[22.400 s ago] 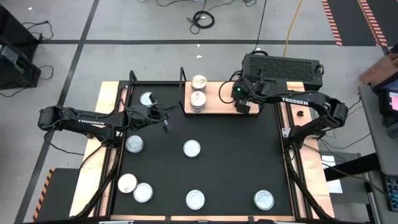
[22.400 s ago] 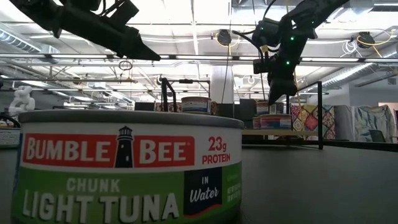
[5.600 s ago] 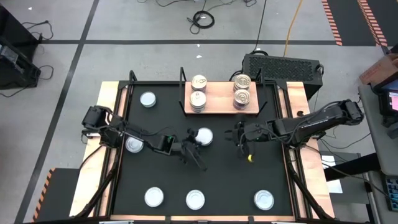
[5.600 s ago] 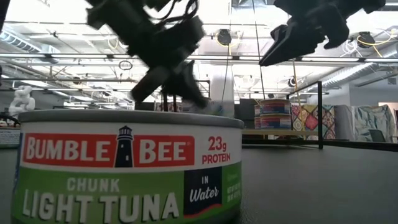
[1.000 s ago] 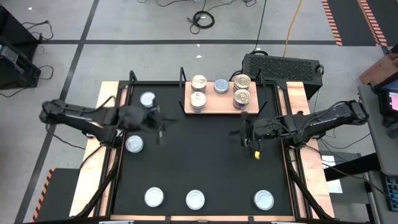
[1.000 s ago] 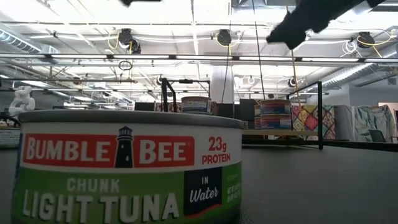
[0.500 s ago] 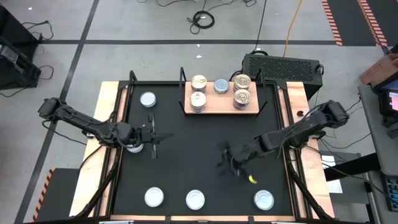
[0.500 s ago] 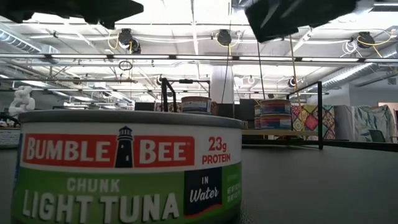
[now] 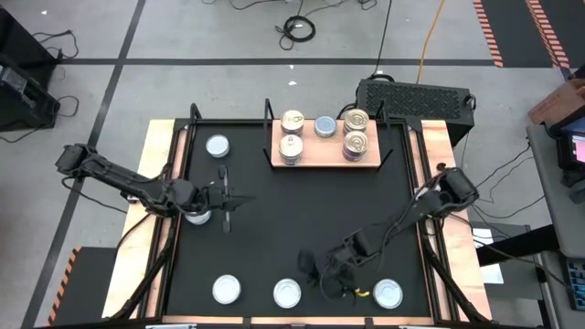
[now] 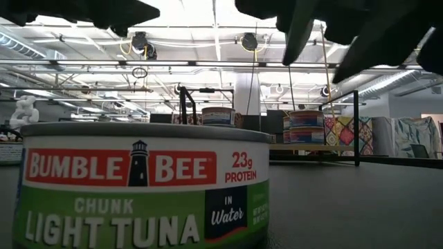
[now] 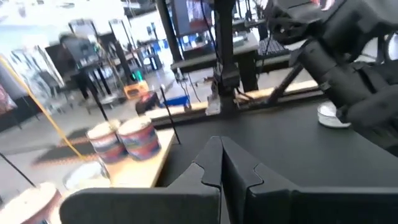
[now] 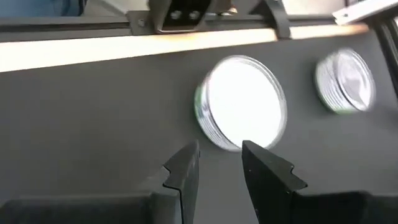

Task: Stack canned seafood by type on shelf
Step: Put the green tuna can on the shelf

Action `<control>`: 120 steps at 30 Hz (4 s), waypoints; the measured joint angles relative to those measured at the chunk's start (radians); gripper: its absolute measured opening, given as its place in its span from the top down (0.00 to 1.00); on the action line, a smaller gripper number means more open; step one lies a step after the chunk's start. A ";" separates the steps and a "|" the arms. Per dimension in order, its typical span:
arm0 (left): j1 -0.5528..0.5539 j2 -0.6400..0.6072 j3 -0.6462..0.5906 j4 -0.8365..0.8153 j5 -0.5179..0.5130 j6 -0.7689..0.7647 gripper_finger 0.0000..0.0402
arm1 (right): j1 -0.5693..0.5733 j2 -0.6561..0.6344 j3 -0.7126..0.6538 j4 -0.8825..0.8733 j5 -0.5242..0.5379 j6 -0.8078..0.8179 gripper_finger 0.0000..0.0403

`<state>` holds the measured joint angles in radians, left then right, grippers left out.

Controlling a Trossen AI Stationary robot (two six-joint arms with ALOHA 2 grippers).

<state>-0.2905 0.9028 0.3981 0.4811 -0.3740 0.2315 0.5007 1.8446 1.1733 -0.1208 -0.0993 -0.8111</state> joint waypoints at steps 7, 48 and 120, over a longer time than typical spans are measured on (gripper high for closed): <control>0.000 0.000 0.000 -0.065 -0.022 -0.151 1.00 | 0.039 0.089 0.070 0.002 0.092 -0.102 0.71; 0.000 0.000 0.000 -0.080 -0.023 -0.200 1.00 | 0.064 0.229 0.084 0.175 0.216 -0.166 0.99; 0.057 0.000 0.001 -0.132 -0.024 -0.114 1.00 | -0.749 -0.335 -0.240 -0.139 0.485 0.040 1.00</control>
<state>-0.2337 0.9031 0.3988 0.3489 -0.3981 0.1177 -0.2486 1.5096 0.9337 -0.2602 0.3861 -0.7712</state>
